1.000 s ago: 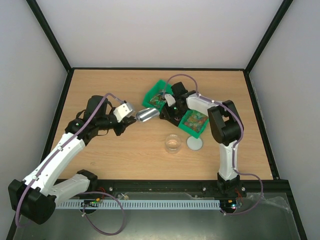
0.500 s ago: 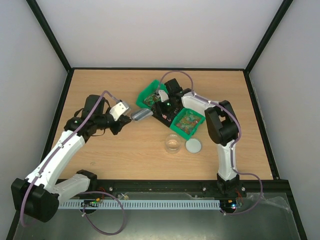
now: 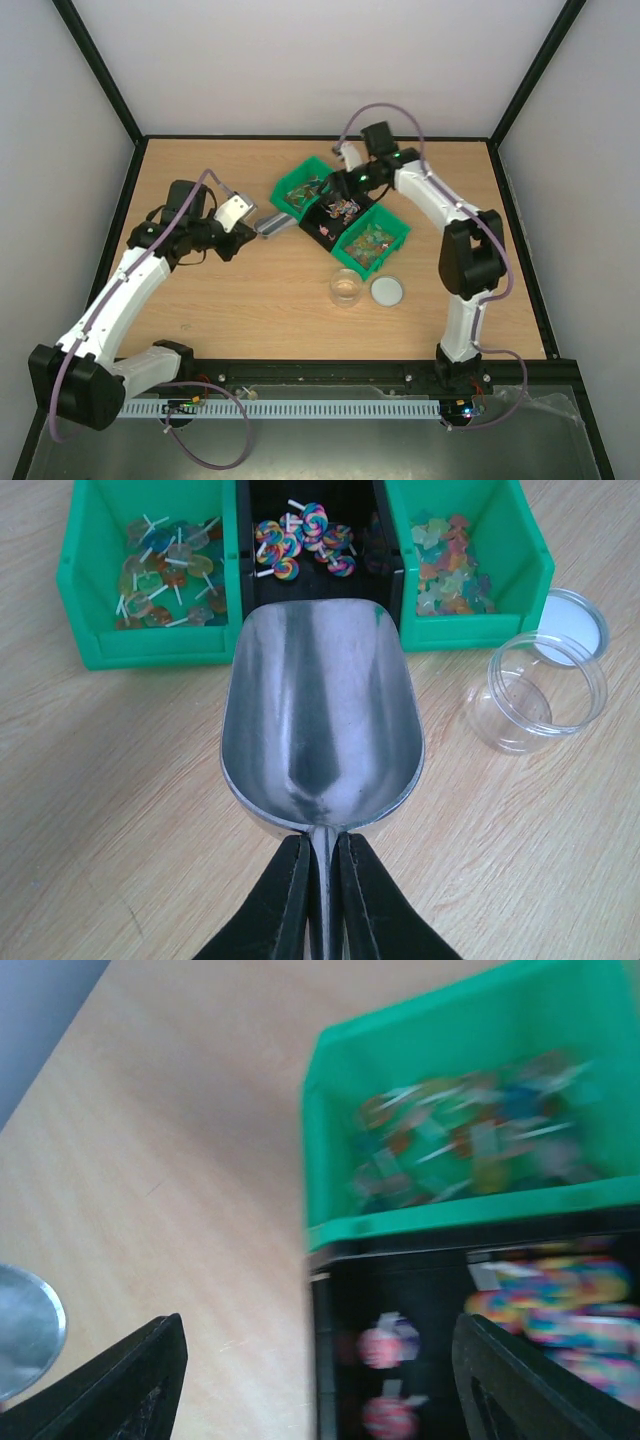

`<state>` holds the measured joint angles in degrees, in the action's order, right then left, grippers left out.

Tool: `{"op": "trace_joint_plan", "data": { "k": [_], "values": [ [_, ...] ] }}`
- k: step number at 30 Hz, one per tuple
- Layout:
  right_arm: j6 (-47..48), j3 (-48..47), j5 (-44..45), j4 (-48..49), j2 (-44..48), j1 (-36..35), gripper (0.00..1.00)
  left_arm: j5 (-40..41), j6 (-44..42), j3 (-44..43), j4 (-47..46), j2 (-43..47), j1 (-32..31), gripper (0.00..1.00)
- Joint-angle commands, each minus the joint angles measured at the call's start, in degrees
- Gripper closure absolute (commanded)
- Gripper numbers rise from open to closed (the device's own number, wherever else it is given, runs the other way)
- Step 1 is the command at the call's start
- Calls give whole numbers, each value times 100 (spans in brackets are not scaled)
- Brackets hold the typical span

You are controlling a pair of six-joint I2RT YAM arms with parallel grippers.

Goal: Pack the candies

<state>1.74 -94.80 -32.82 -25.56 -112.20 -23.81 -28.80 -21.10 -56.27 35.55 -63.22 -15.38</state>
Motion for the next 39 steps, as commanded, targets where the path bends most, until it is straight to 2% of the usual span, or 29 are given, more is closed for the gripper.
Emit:
{"op": "trace_joint_plan", "data": {
  "k": [1, 6, 11, 19, 25, 32, 39],
  "values": [
    [595, -556, 750, -718, 174, 638, 25, 102, -21, -330, 136, -281, 26, 98],
    [944, -897, 1620, -1027, -202, 966, 20, 435, -97, -498, 321, -524, -21, 98],
    [1022, -925, 1668, -1110, -596, 1079, 18, 830, -90, -586, 364, -701, -130, 98],
    [902, -905, 714, -1191, -989, 1052, 31, 1391, -38, -859, 419, -1053, -280, 98],
    [924, -929, 768, -1176, -1203, 798, 42, 1680, 47, -999, 486, -1147, -730, 98],
    [620, -663, 593, -1005, -1068, 605, 46, 2179, 288, -1351, 783, -1521, -1398, 98],
    [487, -499, 359, -894, -956, 431, 46, 2770, 484, -1935, 1133, -2293, -1987, 98]
  ]
}}
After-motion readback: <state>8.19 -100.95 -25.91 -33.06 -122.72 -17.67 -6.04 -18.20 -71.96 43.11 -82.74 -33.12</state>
